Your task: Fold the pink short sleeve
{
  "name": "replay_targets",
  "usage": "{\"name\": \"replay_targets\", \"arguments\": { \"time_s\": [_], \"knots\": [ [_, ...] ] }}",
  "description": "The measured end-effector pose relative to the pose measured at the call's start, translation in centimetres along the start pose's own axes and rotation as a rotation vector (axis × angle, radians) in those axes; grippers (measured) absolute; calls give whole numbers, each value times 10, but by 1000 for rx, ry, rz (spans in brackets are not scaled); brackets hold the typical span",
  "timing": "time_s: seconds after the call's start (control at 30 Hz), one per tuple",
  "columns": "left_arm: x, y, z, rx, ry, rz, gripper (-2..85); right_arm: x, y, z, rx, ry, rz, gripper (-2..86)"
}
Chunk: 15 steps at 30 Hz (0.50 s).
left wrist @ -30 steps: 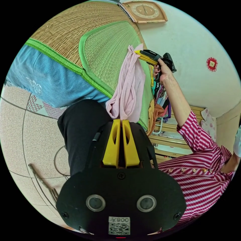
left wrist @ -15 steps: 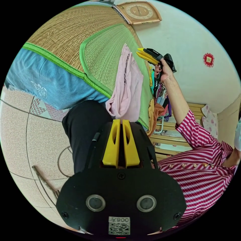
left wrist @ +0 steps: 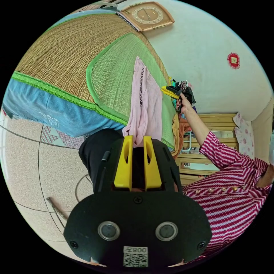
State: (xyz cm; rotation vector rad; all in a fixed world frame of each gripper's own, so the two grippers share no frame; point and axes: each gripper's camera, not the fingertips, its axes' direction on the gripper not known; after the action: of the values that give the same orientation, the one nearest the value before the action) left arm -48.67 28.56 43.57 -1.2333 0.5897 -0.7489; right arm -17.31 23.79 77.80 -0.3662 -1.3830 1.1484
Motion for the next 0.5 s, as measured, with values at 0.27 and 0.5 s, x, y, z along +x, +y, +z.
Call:
{"name": "replay_targets", "arguments": {
  "time_s": [0.27,0.5],
  "knots": [
    [6,3,-11,26,-27,8,87,4,9,-38,7,-25,1,42],
    [8,-7,-3,-43,-11,55,125,11,97,-101,62,-152,-61,45]
  ]
}}
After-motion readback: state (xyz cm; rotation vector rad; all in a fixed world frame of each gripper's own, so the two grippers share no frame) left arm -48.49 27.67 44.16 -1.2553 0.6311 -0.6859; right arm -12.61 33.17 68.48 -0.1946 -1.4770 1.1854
